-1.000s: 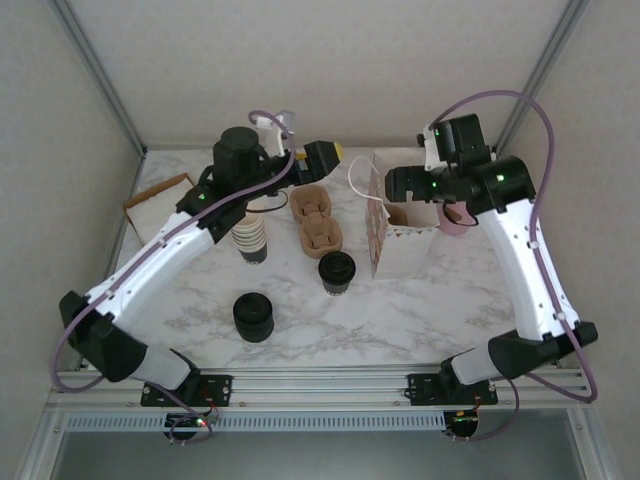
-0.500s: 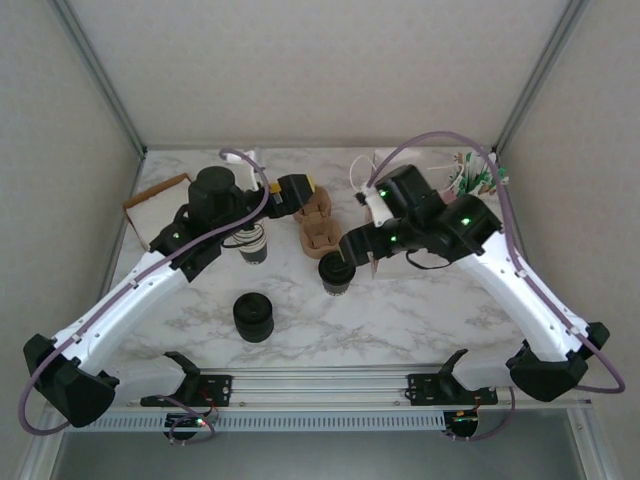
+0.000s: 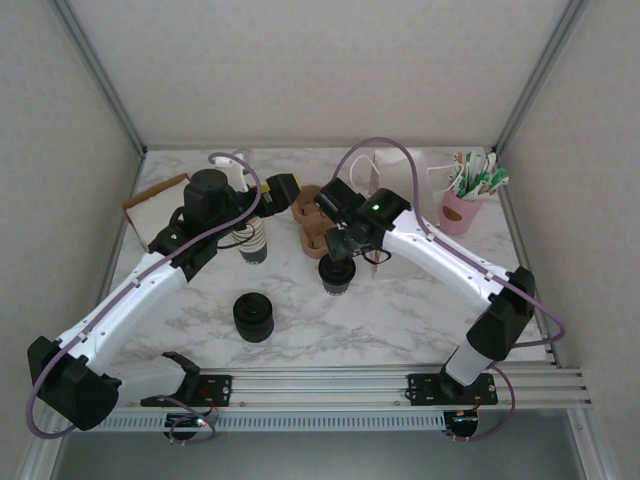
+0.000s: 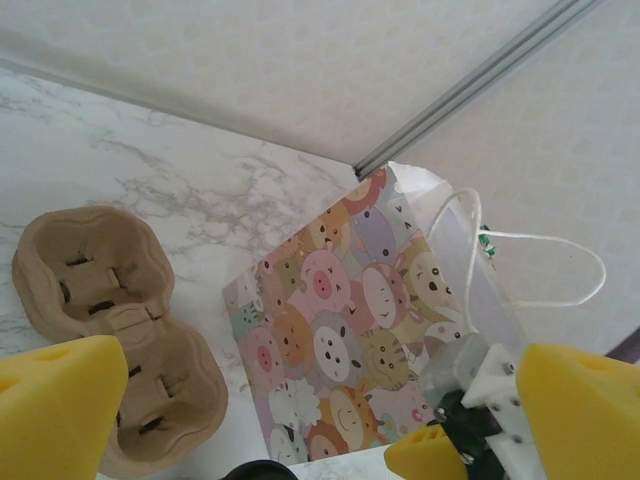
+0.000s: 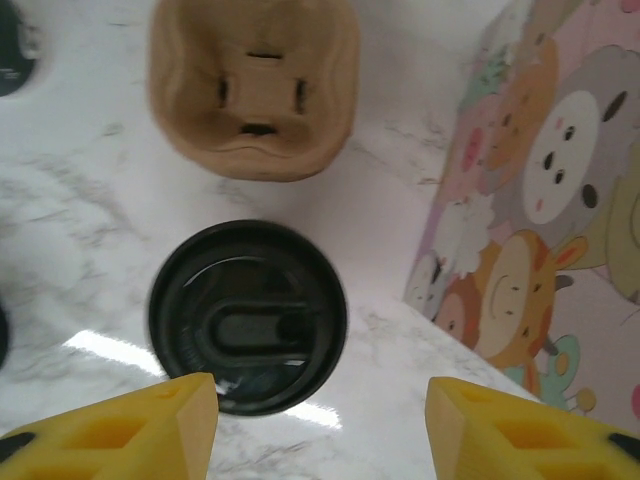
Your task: Pack the takeout coffee
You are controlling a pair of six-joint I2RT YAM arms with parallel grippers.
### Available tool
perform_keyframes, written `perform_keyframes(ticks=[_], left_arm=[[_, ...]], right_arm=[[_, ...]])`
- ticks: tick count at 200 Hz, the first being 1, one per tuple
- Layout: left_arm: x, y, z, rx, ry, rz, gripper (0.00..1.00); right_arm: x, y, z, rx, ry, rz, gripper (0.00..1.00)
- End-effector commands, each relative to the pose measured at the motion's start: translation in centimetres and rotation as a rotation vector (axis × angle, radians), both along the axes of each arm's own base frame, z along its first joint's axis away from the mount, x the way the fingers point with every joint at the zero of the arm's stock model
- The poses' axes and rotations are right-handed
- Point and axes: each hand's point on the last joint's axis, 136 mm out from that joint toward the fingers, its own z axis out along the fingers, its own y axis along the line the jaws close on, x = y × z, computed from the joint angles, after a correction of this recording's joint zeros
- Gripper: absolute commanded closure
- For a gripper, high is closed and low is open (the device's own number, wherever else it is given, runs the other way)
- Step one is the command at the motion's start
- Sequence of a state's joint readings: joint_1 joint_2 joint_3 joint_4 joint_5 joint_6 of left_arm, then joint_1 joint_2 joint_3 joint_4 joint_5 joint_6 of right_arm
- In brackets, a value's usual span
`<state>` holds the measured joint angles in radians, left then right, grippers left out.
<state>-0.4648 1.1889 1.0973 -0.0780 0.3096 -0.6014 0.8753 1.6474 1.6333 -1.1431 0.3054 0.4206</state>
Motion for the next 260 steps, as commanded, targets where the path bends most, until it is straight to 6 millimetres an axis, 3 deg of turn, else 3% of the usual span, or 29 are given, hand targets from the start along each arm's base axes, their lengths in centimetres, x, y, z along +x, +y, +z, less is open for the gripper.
perform_keyframes(ticks=[1, 83, 121, 160, 182, 207, 232, 260], left_arm=[[0.7, -0.3, -0.2, -0.009, -0.017, -0.019, 0.0], [1.4, -0.8, -1.3, -0.031, 0.013, -0.024, 0.0], [1.4, -0.8, -1.7, -0.041, 0.023, -0.021, 0.0], [1.2, -0.9, -2.3, -0.049, 0.04, -0.03, 0.0], [0.9, -0.9, -2.4, -0.042, 0.049, -0.037, 0.0], [0.3, -0.6, -2.0, -0.033, 0.042, -0.038, 0.01], [-0.4, -0.1, -1.5, -0.02, 0.032, -0.034, 0.0], [-1.2, 0.5, -1.0, 0.011, 0.019, -0.035, 0.0]], right_arm=[[0.8, -2.5, -0.7, -0.126, -0.053, -0.083, 0.45], [1.3, -7.1, -2.3, -0.258, -0.031, -0.149, 0.44], [1.3, -7.2, -2.4, -0.237, -0.026, -0.135, 0.41], [1.3, -8.8, -2.5, -0.258, -0.022, -0.161, 0.38], [1.0, -7.5, -2.1, -0.17, -0.004, -0.126, 0.33], [0.1, -5.1, -1.1, -0.021, 0.021, -0.063, 0.18], [-0.6, -4.0, 0.0, 0.065, 0.036, -0.034, 0.02], [-1.2, -2.3, 0.6, 0.137, 0.1, -0.017, 0.01]])
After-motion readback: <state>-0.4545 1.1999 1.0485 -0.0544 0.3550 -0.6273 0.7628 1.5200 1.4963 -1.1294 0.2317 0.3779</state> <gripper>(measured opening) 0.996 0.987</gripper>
